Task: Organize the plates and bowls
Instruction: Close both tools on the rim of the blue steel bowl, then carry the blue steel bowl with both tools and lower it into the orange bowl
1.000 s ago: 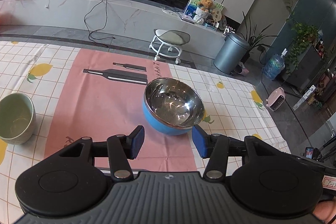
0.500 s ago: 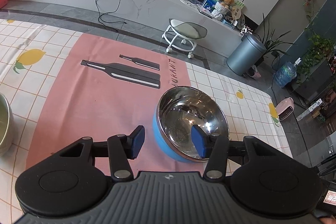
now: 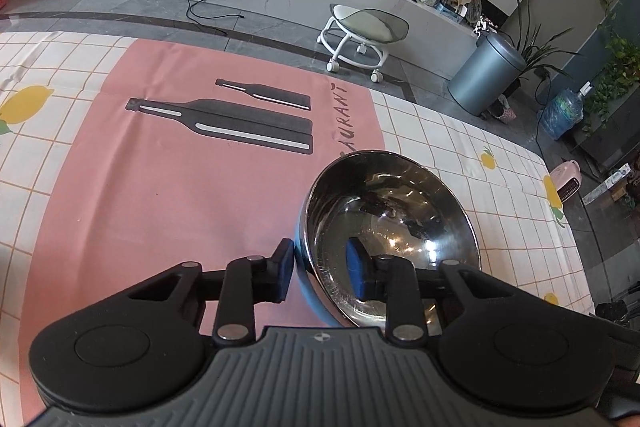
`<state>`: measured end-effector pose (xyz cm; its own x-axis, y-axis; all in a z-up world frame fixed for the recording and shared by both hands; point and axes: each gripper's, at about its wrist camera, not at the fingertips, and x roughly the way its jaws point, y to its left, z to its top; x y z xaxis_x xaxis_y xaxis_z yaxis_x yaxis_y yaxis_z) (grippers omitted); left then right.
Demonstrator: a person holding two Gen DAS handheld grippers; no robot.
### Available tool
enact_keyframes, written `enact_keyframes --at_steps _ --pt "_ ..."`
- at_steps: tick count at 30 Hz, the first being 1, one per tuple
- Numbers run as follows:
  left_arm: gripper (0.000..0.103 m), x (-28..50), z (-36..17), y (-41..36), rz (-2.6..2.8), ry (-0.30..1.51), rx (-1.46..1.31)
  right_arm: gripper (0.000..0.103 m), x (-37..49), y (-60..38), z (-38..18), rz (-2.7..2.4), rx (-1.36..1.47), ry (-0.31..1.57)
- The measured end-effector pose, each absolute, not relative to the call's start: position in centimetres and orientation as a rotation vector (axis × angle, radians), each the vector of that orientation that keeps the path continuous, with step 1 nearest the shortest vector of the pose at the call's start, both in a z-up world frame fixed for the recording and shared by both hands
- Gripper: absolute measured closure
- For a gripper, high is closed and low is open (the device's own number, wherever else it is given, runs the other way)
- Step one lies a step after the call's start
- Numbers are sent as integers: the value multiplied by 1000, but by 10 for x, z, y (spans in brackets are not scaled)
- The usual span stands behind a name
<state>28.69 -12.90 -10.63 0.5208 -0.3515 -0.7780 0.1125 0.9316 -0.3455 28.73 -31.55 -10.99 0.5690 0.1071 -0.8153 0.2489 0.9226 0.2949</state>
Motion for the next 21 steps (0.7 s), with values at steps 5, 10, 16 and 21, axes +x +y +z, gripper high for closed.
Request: enact_keyframes --at_steps 5,10,16,21 --pt "87 288 -105 -129 -277 988 -240 88 289 -312 -110 -81 395 968" --pt "88 280 -94 -126 -272 978 -195 90 285 -308 -108 -75 405 983" --pt "89 259 -73 -122 -266 975 -166 91 267 -300 -94 -51 390 976" --pt "89 237 -55 -115 -267 963 -169 91 244 -295 -76 -25 386 957"
